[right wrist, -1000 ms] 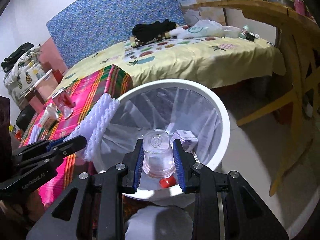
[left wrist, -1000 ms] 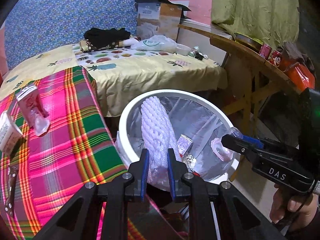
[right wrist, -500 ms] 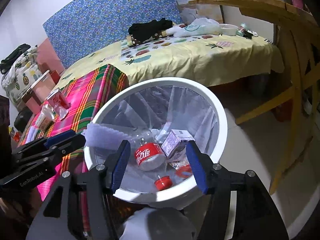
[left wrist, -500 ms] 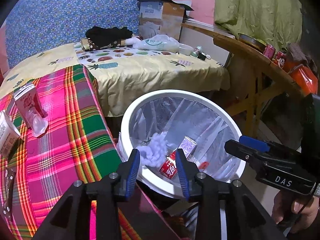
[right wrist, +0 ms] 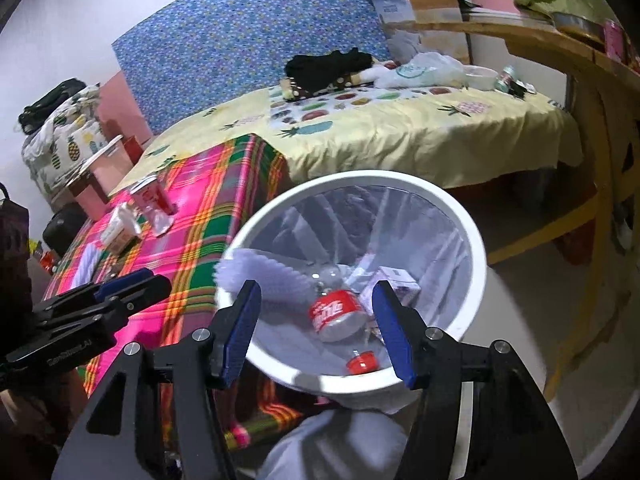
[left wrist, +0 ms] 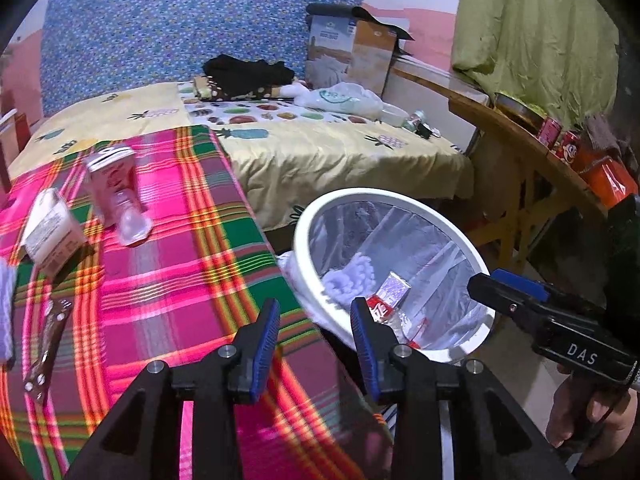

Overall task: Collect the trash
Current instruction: 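Open both tools to drop the foam net and cup into the bin, then grasp the second foam net with the left tool while the right tool reaches the yogurt cup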

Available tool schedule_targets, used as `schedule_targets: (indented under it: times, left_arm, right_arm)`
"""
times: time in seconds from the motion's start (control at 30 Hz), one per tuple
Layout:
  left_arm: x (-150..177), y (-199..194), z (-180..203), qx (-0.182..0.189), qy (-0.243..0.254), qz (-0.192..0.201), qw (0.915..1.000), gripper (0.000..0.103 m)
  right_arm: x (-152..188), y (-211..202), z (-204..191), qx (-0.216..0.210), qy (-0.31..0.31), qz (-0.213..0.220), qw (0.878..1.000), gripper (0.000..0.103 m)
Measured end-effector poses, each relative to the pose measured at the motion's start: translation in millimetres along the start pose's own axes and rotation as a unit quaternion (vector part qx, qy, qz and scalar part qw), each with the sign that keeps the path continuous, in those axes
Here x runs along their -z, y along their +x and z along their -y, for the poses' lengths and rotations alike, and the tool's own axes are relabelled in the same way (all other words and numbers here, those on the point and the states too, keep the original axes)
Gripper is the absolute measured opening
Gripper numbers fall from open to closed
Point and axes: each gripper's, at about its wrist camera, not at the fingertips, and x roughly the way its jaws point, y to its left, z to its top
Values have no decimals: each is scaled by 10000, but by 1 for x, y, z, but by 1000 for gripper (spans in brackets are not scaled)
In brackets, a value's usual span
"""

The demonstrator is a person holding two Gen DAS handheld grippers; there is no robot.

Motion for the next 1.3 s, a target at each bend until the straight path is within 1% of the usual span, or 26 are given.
schedule_targets:
  times: [0.3, 0.6, 1.13, 1.3]
  left_arm:
    - [13, -26, -18, -270, -145, 38, 9995, 37]
    - [26, -48, -36, -513, -303, 159, 9981, 37]
    - [40, -78, -78, -1186, -654, 317, 9903, 37]
    - [43, -84, -91, -1299, -761, 278, 9882, 37]
  right_arm:
    - [3, -4, -30, -242, -284, 81, 9993, 59]
    - [6, -8, -56, -434, -551, 163, 9974, 59]
    - [5, 1, -100, -830, -1137, 168, 9899, 59]
    - [2, 7, -112, -939, -1268, 138, 9874, 59]
